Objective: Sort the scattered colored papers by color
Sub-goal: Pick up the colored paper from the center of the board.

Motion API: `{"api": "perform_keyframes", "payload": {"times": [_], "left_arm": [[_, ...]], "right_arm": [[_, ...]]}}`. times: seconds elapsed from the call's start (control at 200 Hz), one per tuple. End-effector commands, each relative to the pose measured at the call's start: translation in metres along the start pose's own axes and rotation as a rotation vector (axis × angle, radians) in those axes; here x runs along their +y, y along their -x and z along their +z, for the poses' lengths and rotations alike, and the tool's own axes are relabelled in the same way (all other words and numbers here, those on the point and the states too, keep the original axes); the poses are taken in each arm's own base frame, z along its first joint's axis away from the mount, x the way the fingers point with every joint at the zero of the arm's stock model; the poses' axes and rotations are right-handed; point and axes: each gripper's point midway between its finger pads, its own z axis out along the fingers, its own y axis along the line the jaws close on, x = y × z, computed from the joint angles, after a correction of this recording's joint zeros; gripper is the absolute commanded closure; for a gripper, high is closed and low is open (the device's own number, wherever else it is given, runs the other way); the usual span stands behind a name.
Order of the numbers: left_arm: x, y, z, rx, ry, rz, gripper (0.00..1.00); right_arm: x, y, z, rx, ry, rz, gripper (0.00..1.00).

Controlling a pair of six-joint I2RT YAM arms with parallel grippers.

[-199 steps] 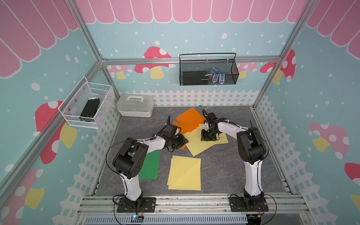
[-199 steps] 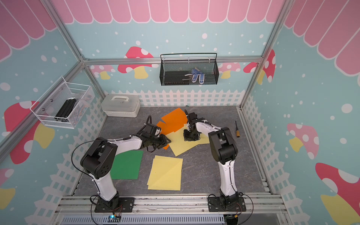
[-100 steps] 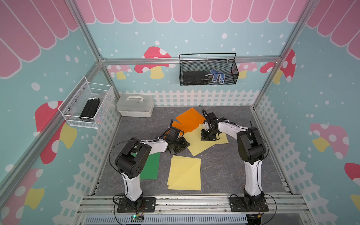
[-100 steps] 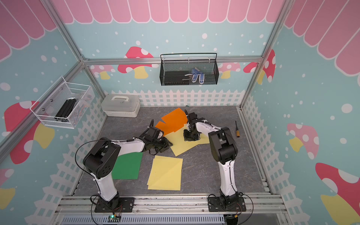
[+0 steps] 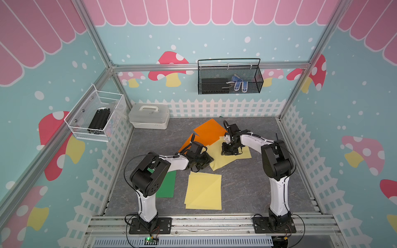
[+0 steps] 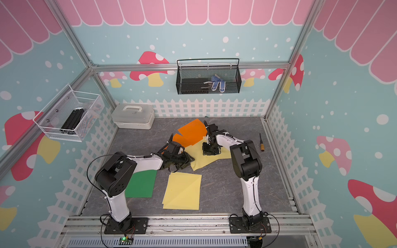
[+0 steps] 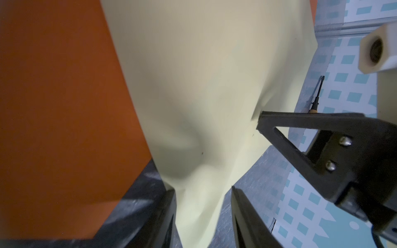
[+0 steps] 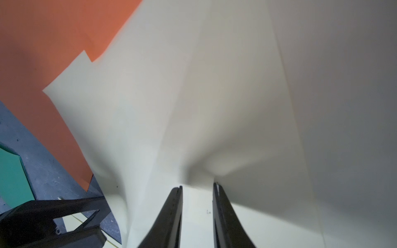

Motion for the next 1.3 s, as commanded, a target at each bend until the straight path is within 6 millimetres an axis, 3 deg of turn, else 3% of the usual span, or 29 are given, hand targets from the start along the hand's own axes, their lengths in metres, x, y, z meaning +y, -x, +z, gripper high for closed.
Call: {"api": "perform_keyframes", "payload": {"times": [0.0, 0.16, 0.335, 0.695, 1.056, 1.296], "left_arm": [[0.025, -0.005, 0.011, 0.004, 0.082, -0.051, 0.54], [0.031, -0.005, 0.000, -0.029, 0.094, -0.052, 0.52], [0.033, -0.006, 0.009, -0.022, 0.060, -0.084, 0.53], [0.009, 0.011, 0.020, -0.080, -0.135, -0.098, 0.51], [-0.006, 0.031, 0.005, -0.182, -0.277, -0.089, 0.48], [-0.015, 0.046, 0.013, -0.183, -0.318, -0.076, 0.46]], "right_arm": [[-0.021, -0.032, 0.033, 0.121, -0.045, 0.034, 0.73], [-0.021, -0.033, 0.036, 0.129, -0.041, 0.035, 0.73], [-0.022, -0.034, 0.038, 0.134, -0.041, 0.037, 0.73], [-0.022, -0.036, 0.038, 0.137, -0.039, 0.038, 0.72], [-0.021, -0.036, 0.037, 0.138, -0.035, 0.038, 0.72], [-0.021, -0.037, 0.035, 0.140, -0.037, 0.032, 0.72]]}}
